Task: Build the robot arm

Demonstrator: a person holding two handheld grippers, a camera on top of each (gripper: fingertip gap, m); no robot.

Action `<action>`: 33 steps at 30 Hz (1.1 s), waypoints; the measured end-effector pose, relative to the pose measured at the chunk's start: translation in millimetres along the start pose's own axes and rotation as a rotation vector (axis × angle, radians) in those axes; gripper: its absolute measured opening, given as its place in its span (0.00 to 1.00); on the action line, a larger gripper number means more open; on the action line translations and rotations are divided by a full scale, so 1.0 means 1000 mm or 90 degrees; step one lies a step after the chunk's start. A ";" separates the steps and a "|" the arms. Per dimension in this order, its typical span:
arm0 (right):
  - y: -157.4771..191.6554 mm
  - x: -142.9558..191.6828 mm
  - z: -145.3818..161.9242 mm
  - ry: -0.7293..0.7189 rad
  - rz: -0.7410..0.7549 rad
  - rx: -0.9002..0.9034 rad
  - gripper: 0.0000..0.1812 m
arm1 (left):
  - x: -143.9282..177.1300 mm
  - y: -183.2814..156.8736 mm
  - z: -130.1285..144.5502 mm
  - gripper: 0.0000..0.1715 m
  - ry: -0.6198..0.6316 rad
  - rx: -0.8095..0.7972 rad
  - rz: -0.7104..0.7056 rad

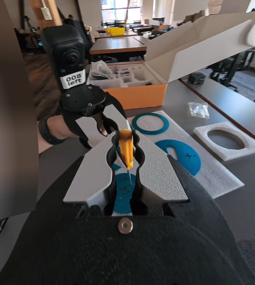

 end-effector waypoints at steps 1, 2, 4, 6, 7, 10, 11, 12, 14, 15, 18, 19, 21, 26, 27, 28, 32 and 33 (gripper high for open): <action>-0.002 -0.001 -0.002 0.001 -0.034 -0.021 0.15 | 0.001 0.000 0.000 0.10 -0.003 0.002 0.010; -0.002 -0.001 -0.003 0.000 -0.077 -0.034 0.14 | 0.001 0.000 0.000 0.10 -0.005 0.000 0.020; -0.004 -0.001 -0.003 0.009 -0.140 -0.038 0.10 | 0.000 0.001 0.000 0.10 -0.007 0.001 0.034; -0.007 -0.001 -0.002 -0.001 -0.124 0.005 0.09 | -0.002 0.002 0.000 0.10 -0.007 0.004 0.036; -0.007 -0.001 -0.002 -0.005 -0.103 0.016 0.10 | -0.002 0.003 0.000 0.10 -0.005 0.009 0.030; -0.010 0.000 0.000 -0.020 -0.008 -0.012 0.10 | -0.005 0.005 0.000 0.11 0.011 0.017 -0.026; -0.009 0.001 0.000 -0.028 0.026 -0.025 0.10 | -0.006 0.004 0.000 0.09 0.012 0.014 -0.039; -0.008 0.002 0.001 -0.038 0.059 -0.028 0.10 | -0.007 0.003 0.000 0.10 0.008 0.021 -0.047; -0.004 0.004 0.002 -0.042 0.087 -0.032 0.10 | -0.007 0.001 0.001 0.09 -0.009 0.033 -0.032; -0.002 0.004 0.001 -0.037 0.069 -0.033 0.10 | -0.006 0.001 0.002 0.09 -0.020 0.025 -0.016; -0.006 0.002 0.001 -0.002 -0.018 -0.019 0.16 | -0.002 0.002 0.003 0.09 -0.029 0.032 0.016; -0.008 0.001 0.000 0.011 -0.054 -0.021 0.16 | -0.001 0.003 0.004 0.09 -0.029 0.028 0.022; -0.007 0.002 -0.003 0.035 -0.130 -0.003 0.09 | -0.002 0.003 0.003 0.09 -0.028 0.022 0.030; -0.017 0.001 -0.004 0.076 -0.051 0.020 0.09 | -0.008 0.008 0.004 0.11 -0.018 0.041 -0.019; -0.020 0.002 -0.003 0.076 -0.010 0.003 0.09 | -0.011 0.008 0.004 0.17 -0.011 0.045 -0.040; -0.020 0.004 -0.003 0.072 0.015 -0.014 0.09 | -0.013 0.007 0.005 0.15 -0.011 0.047 -0.056; -0.010 0.006 -0.004 0.090 0.030 0.008 0.09 | -0.013 0.003 0.007 0.10 -0.048 0.043 -0.057; -0.009 0.007 -0.006 0.125 -0.013 0.052 0.09 | -0.011 0.002 0.008 0.10 -0.055 0.045 -0.042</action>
Point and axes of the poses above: each gripper's, where its closed fingertips meet, x back along the fingers, z out of its underside, y = z × x across the jaws, the point moved 5 cm from there along x, back along the fingers, and after that the axes turned 5 degrees about z, right-handed, at the moved point
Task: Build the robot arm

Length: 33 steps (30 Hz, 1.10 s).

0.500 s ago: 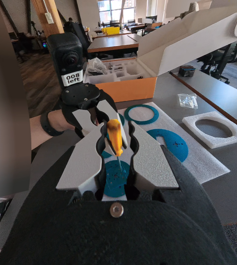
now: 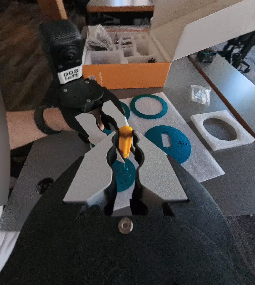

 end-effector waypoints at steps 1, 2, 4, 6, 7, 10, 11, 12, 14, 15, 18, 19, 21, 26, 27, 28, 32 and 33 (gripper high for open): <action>-0.004 0.002 -0.005 0.027 -0.022 0.048 0.13 | 0.002 0.001 0.001 0.10 -0.002 0.003 0.007; -0.007 0.004 -0.013 0.039 -0.048 0.105 0.19 | 0.003 0.001 0.001 0.10 -0.001 0.001 0.012; -0.003 0.009 -0.024 0.086 -0.162 0.220 0.18 | 0.003 -0.001 0.001 0.10 0.002 -0.019 0.020; -0.002 0.006 -0.032 0.168 -0.215 0.296 0.18 | 0.002 -0.003 0.001 0.10 0.001 -0.026 0.028; -0.001 0.004 -0.033 0.212 -0.235 0.342 0.16 | 0.001 -0.004 0.001 0.10 0.001 -0.028 0.029; 0.001 -0.003 -0.028 0.352 -0.262 0.464 0.11 | 0.000 -0.004 0.001 0.10 0.002 -0.033 0.031; 0.001 -0.005 -0.027 0.385 -0.263 0.485 0.11 | 0.000 -0.004 0.001 0.10 0.003 -0.034 0.031; 0.002 -0.006 -0.026 0.408 -0.275 0.500 0.10 | 0.000 -0.004 0.001 0.10 0.005 -0.034 0.033; 0.004 -0.010 -0.028 0.412 -0.285 0.524 0.10 | 0.002 -0.003 0.001 0.10 0.005 -0.033 0.031; 0.005 -0.012 -0.028 0.412 -0.287 0.527 0.10 | 0.003 -0.003 0.001 0.10 0.003 -0.031 0.032; 0.004 -0.016 -0.031 0.445 -0.258 0.408 0.09 | 0.006 -0.001 0.002 0.09 0.001 -0.013 0.033; 0.003 -0.018 -0.031 0.457 -0.240 0.362 0.09 | 0.006 -0.001 0.003 0.09 0.001 -0.010 0.027; 0.003 -0.017 -0.030 0.496 -0.201 0.263 0.09 | 0.005 -0.001 0.004 0.10 -0.003 -0.016 0.020; 0.009 -0.015 -0.031 0.462 -0.210 0.388 0.11 | 0.005 -0.003 0.004 0.09 -0.004 -0.021 0.036; 0.010 -0.014 -0.033 0.426 -0.223 0.449 0.13 | 0.005 -0.003 0.004 0.09 -0.003 -0.022 0.038; 0.012 -0.014 -0.033 0.410 -0.241 0.488 0.13 | 0.005 -0.004 0.004 0.09 -0.002 -0.024 0.040; 0.014 -0.015 -0.032 0.432 -0.275 0.472 0.10 | 0.005 -0.004 0.005 0.09 0.001 -0.026 0.044; 0.013 -0.016 -0.032 0.442 -0.273 0.452 0.10 | 0.004 -0.004 0.005 0.09 -0.001 -0.024 0.044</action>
Point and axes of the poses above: each gripper's, where its closed fingertips meet, x back along the fingers, z out of its underside, y = z × x across the jaws, the point moved 5 cm from there along x, back along the fingers, and after that the axes turned 5 degrees about z, right-handed, at the moved point
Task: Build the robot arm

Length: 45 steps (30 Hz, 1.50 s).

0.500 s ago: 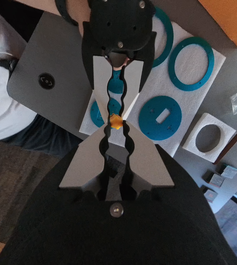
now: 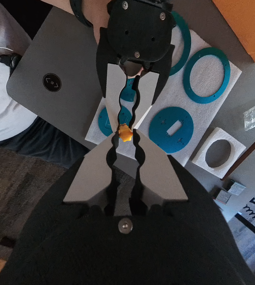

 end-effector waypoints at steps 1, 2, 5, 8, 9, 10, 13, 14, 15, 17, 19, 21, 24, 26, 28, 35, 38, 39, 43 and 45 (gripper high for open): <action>-0.001 -0.001 0.000 0.008 -0.003 -0.033 0.10 | 0.000 0.000 0.000 0.09 -0.003 0.003 0.001; 0.000 -0.001 0.000 0.015 -0.004 -0.063 0.10 | -0.001 0.000 0.000 0.09 -0.005 0.006 0.006; -0.001 -0.002 0.004 0.049 0.031 -0.159 0.10 | 0.000 0.001 0.000 0.09 -0.007 0.020 -0.005; -0.001 -0.004 0.001 0.033 0.037 -0.278 0.10 | 0.000 0.001 -0.003 0.09 0.001 0.004 -0.023; -0.001 -0.005 0.001 0.037 0.039 -0.291 0.10 | 0.000 0.000 -0.003 0.09 0.007 -0.004 -0.027; 0.000 -0.005 0.001 0.045 0.033 -0.290 0.10 | 0.000 -0.001 -0.003 0.09 0.011 -0.010 -0.024; 0.001 -0.007 -0.003 0.030 0.020 -0.219 0.09 | 0.001 -0.001 -0.002 0.09 0.011 -0.014 -0.012; 0.001 -0.007 -0.004 0.018 0.010 -0.173 0.11 | 0.001 -0.001 -0.002 0.09 0.007 -0.010 -0.003; 0.001 -0.006 -0.004 0.010 0.012 -0.127 0.10 | 0.001 0.000 -0.001 0.09 0.003 -0.006 -0.002; 0.002 -0.006 -0.004 0.007 0.016 -0.056 0.09 | 0.002 0.001 -0.001 0.09 -0.002 -0.003 0.002; 0.001 -0.006 -0.004 0.017 0.010 -0.068 0.09 | 0.002 0.001 -0.001 0.09 -0.006 0.000 0.004; -0.002 -0.005 -0.003 0.041 0.002 -0.140 0.09 | 0.001 0.002 -0.001 0.09 -0.004 0.003 0.000; -0.004 -0.004 0.002 0.074 0.037 -0.271 0.09 | -0.002 0.003 -0.003 0.10 0.001 0.010 -0.017; -0.004 -0.003 0.005 0.072 0.060 -0.357 0.09 | -0.004 0.003 -0.003 0.10 -0.002 -0.002 -0.022; -0.001 -0.002 0.006 0.081 0.047 -0.381 0.09 | -0.004 0.002 -0.002 0.10 -0.006 -0.002 -0.003; -0.001 0.002 0.001 0.027 0.029 -0.054 0.10 | -0.002 0.002 -0.001 0.10 -0.017 0.002 0.009; -0.002 0.002 0.001 0.040 0.016 -0.060 0.10 | -0.003 0.002 -0.001 0.10 -0.014 0.001 0.011; -0.003 0.002 0.001 0.048 0.007 -0.093 0.10 | -0.003 0.002 -0.001 0.10 -0.014 0.001 0.012; -0.008 0.001 0.005 0.081 0.046 -0.332 0.10 | -0.005 0.005 0.000 0.10 -0.012 0.007 -0.016; -0.005 0.001 0.006 0.077 0.052 -0.398 0.10 | -0.005 0.003 0.000 0.10 -0.010 0.000 -0.003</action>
Point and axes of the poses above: each gripper's, where its closed fingertips meet, x back along the fingers, z out of its underside, y = z × x across the jaws, the point moved 5 cm from there along x, back along the fingers, and after that the axes turned 5 degrees about z, right-handed, at the moved point
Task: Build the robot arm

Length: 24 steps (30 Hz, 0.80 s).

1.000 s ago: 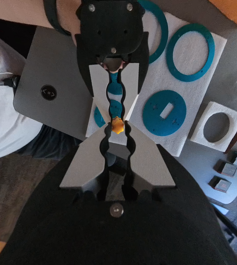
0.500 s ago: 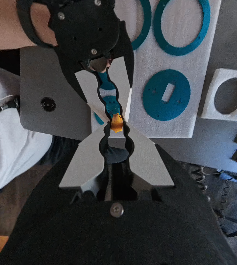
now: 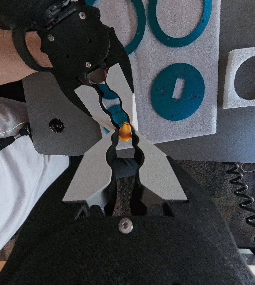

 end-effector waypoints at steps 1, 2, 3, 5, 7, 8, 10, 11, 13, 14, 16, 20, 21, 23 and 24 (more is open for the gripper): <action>0.001 0.000 0.001 0.005 -0.001 -0.005 0.10 | -0.001 -0.001 0.000 0.10 0.002 -0.004 0.003; 0.002 0.001 0.001 0.003 -0.008 0.013 0.09 | -0.001 -0.002 0.000 0.10 0.003 -0.009 0.005; 0.003 0.000 0.000 -0.008 -0.022 0.065 0.09 | 0.000 -0.002 0.000 0.10 0.000 -0.008 0.011; 0.002 0.000 -0.001 -0.031 -0.025 0.186 0.15 | 0.001 -0.001 0.001 0.09 -0.005 0.000 0.013; 0.001 0.002 -0.001 -0.039 -0.022 0.271 0.14 | 0.002 0.000 0.001 0.09 -0.004 0.000 0.014; 0.000 0.002 -0.002 -0.043 -0.011 0.296 0.12 | 0.002 0.000 0.001 0.09 -0.003 -0.001 0.011; 0.003 0.001 -0.003 -0.037 -0.018 0.320 0.09 | 0.003 0.001 0.001 0.09 -0.005 0.001 0.011; 0.003 0.001 -0.003 -0.031 -0.019 0.311 0.10 | 0.003 0.000 0.001 0.09 -0.007 0.004 0.013; 0.001 0.001 -0.004 -0.010 -0.023 0.238 0.09 | 0.003 0.001 0.001 0.10 -0.007 0.005 0.004; 0.001 0.000 -0.004 -0.003 -0.025 0.180 0.09 | 0.004 0.001 0.001 0.10 -0.008 0.006 0.002; 0.001 0.000 -0.002 0.008 -0.027 0.039 0.09 | 0.004 0.000 0.002 0.10 -0.007 0.006 0.000; 0.005 0.001 0.002 -0.003 -0.006 -0.006 0.09 | 0.003 -0.002 0.002 0.10 -0.006 -0.002 0.006; 0.005 0.001 0.001 -0.004 -0.007 0.049 0.10 | 0.003 -0.003 0.002 0.10 -0.005 -0.003 0.008; 0.006 0.002 -0.002 -0.027 -0.011 0.192 0.10 | 0.003 -0.003 0.002 0.10 -0.003 -0.004 0.011; 0.007 0.003 -0.002 -0.042 -0.010 0.251 0.10 | 0.002 -0.003 0.002 0.10 -0.003 -0.003 0.011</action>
Point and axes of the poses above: each gripper's, where its closed fingertips meet, x back along the fingers, z out of its underside, y = z × x across the jaws, the point moved 5 cm from there along x, back along the fingers, and after that the axes turned 5 degrees about z, right-handed, at the moved point
